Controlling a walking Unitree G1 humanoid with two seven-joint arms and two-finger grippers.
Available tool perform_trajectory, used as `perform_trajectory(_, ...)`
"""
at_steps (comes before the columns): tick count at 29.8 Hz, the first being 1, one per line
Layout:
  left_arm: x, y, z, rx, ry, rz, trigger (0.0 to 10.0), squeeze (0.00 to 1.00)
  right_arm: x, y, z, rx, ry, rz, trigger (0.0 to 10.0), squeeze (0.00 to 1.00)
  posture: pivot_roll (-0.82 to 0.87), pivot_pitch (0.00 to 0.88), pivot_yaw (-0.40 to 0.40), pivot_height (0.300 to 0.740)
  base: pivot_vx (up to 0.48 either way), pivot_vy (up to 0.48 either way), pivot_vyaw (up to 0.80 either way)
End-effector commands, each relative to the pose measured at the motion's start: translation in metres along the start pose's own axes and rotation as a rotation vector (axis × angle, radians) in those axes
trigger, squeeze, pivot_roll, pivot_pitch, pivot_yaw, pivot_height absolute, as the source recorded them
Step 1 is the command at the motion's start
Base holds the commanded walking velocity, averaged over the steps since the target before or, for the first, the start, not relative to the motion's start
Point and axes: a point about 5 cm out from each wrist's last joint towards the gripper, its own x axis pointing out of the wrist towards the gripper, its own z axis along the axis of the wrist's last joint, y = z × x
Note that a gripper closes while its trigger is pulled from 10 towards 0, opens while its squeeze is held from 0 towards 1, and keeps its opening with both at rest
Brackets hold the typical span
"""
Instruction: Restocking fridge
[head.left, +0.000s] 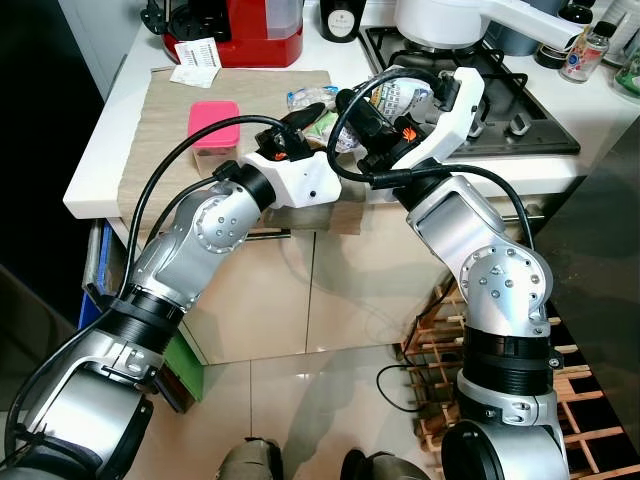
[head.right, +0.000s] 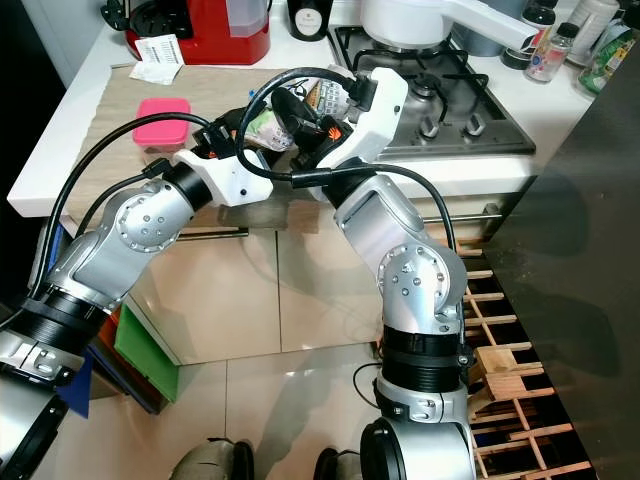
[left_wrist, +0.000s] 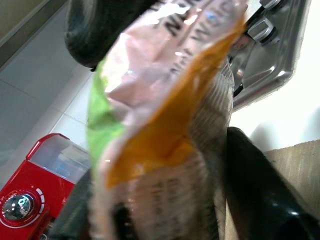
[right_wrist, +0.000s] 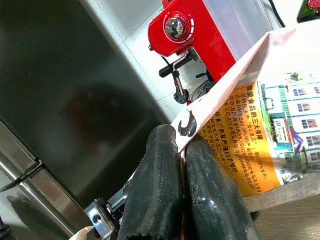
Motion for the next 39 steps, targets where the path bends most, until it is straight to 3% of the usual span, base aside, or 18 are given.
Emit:
perform_trajectory(1,0.003,0.003,0.002,0.034,-0.011,-0.013,0.0,0.0,0.0,0.012,0.003,-0.002,-0.016,0.061,0.0,0.0,-0.03,0.051,-0.021,0.74,0.0,0.0,0.0)
perform_trajectory(15,0.002,0.003,0.001,0.097,-0.022,-0.029,0.0,0.0,-0.001,0.01,0.003,-0.009,-0.013,0.057,0.0,0.0,-0.03,0.057,-0.023,0.74,0.0,0.0,0.0)
perform_trajectory(18,0.002,0.003,0.002,0.104,-0.026,-0.032,0.0,0.0,0.0,0.009,0.003,-0.057,-0.006,0.043,0.0,0.0,-0.03,0.058,-0.022,0.74,0.0,0.0,0.0)
perform_trajectory(19,0.002,0.002,0.002,0.105,-0.028,-0.033,0.0,0.0,0.001,0.008,0.003,-0.076,-0.007,0.028,9.5,0.0,-0.03,0.057,-0.022,0.74,0.0,0.0,0.0)
perform_trajectory(20,0.002,0.002,0.002,0.105,-0.03,-0.036,0.0,0.0,0.002,0.006,0.004,-0.099,-0.017,0.007,10.0,1.0,-0.03,0.057,-0.021,0.74,0.0,0.0,0.0)
perform_trajectory(27,0.002,0.0,0.004,0.102,-0.035,-0.037,0.0,0.0,0.003,0.008,0.028,-0.303,-0.189,-0.011,10.0,1.0,-0.03,0.053,-0.021,0.74,0.0,0.0,0.0)
perform_trajectory(36,0.003,0.005,0.009,0.094,-0.06,-0.016,0.0,0.0,-0.002,0.002,0.055,-0.418,-0.335,-0.065,10.0,1.0,-0.03,0.046,-0.019,0.74,0.0,0.0,0.0)
perform_trajectory(39,0.002,0.011,0.011,0.057,-0.068,0.006,0.0,0.0,-0.005,-0.004,0.064,-0.446,-0.37,-0.094,10.0,1.0,-0.03,0.039,-0.018,0.74,0.0,0.0,0.0)
